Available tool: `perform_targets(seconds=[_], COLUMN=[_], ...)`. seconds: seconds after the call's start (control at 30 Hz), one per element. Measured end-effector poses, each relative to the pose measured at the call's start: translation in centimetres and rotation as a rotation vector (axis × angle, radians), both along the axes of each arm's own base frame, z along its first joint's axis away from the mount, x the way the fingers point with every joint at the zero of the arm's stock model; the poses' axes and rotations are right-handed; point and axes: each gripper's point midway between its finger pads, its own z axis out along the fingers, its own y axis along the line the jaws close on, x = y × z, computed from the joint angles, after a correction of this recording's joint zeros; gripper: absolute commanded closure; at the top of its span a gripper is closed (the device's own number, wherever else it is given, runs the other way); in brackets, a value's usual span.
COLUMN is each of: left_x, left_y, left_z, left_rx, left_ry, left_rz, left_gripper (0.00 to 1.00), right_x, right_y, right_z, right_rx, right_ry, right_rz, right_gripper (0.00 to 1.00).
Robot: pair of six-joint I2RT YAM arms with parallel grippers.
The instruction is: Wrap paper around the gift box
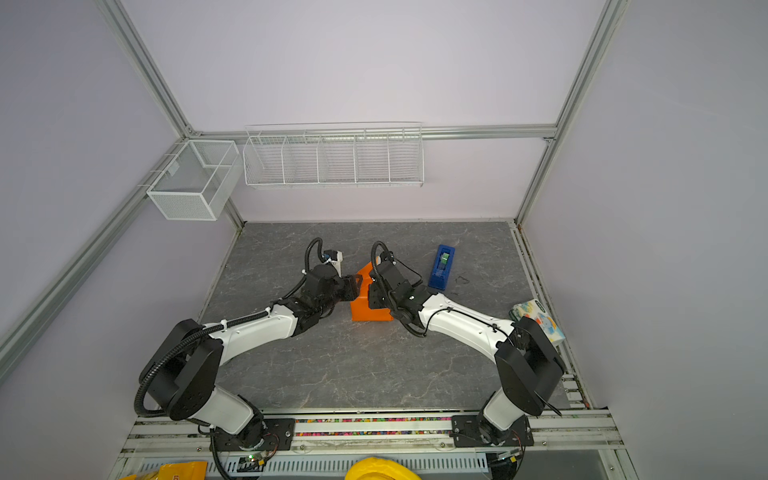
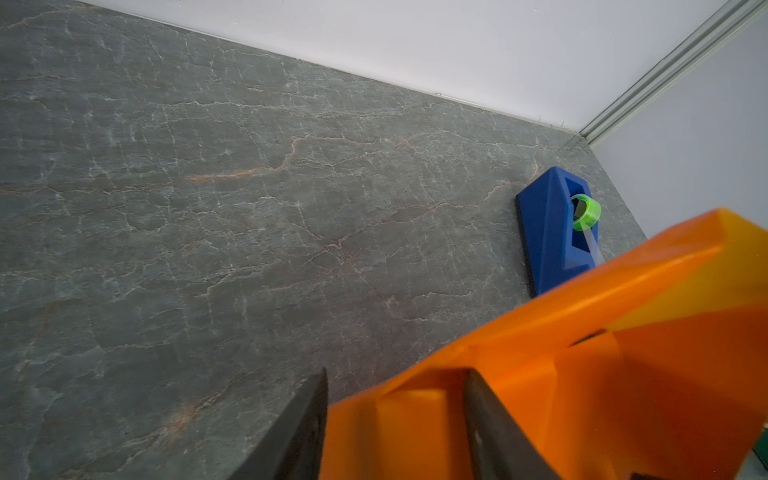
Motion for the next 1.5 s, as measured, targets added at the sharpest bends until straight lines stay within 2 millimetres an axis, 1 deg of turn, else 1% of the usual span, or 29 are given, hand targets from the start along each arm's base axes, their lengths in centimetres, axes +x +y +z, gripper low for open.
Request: perform_targets(seconds=[0.33,0.47,0.6,0.73,0.8,0.83,0.9,1.07,1.1,1.2,1.3,1.33,1.43,1.5], left_x=[-0.4,-0.4,-0.4,-0.5,-0.5,-0.5,-0.5,-0.5,-0.5,-0.5,-0.5,-0.5,-0.5,-0.5], left_y=[-0.5,-0.5,-0.5,-0.5,-0.5,-0.5,-0.5,-0.5,-0.5,-0.4,-0.4,-0.5,-0.4,-0.4], left_z=[-0.1,-0.1,-0.1,-0.2,-0.2,-0.2,-0.2,-0.2,-0.3,-0.3,-0.3,-0.3,-0.3,-0.3], left_rx=[-0.023,-0.024,-0.024,-0.024,-0.024,-0.024,-0.024,-0.026,-0.025,-0.027,-0.028,-0.028,-0.028,-0.028], left_ry=[0.017,0.018,0.019,0.019,0.020,0.020,0.020,0.021,0.023,0.024,0.024,0.024,0.025,0.024], left_rz=[-0.034,-0.036,-0.036,-0.036,-0.036,-0.036,-0.036,-0.034,-0.034,-0.032,-0.032,-0.032,-0.032,-0.032], left_gripper=[0.47,0.47,0.47,0.47,0.47,0.47,0.47,0.47,0.47,0.47,0.47,0.47,0.47,0.47], right_x=[-0.1,-0.3,0.0,0.7,1.1,1.3,1.6,2.4,2.5,2.7,2.6,2.5,1.9,1.4], right_y=[0.0,-0.1,0.5,1.6,2.1,2.3,2.4,2.2,2.2,2.1,1.8,1.5,0.2,-1.2], right_z=[0.2,0.5,2.0,4.0,4.4,4.3,3.4,-0.1,-0.4,-0.3,0.2,0.7,3.0,5.0], right_rx=[-0.011,-0.020,-0.003,0.023,0.027,0.026,0.011,-0.040,-0.044,-0.038,-0.035,-0.030,-0.007,0.025], right_ry=[0.005,0.013,-0.009,-0.038,-0.048,-0.048,-0.034,0.028,0.034,0.033,0.030,0.022,-0.020,-0.057], right_rz=[0.008,0.019,0.036,0.057,0.061,0.064,0.065,0.059,0.057,0.055,0.053,0.052,0.046,0.029], right_gripper=[0.68,0.69,0.70,0.72,0.73,0.75,0.78,0.84,0.84,0.84,0.82,0.81,0.76,0.72])
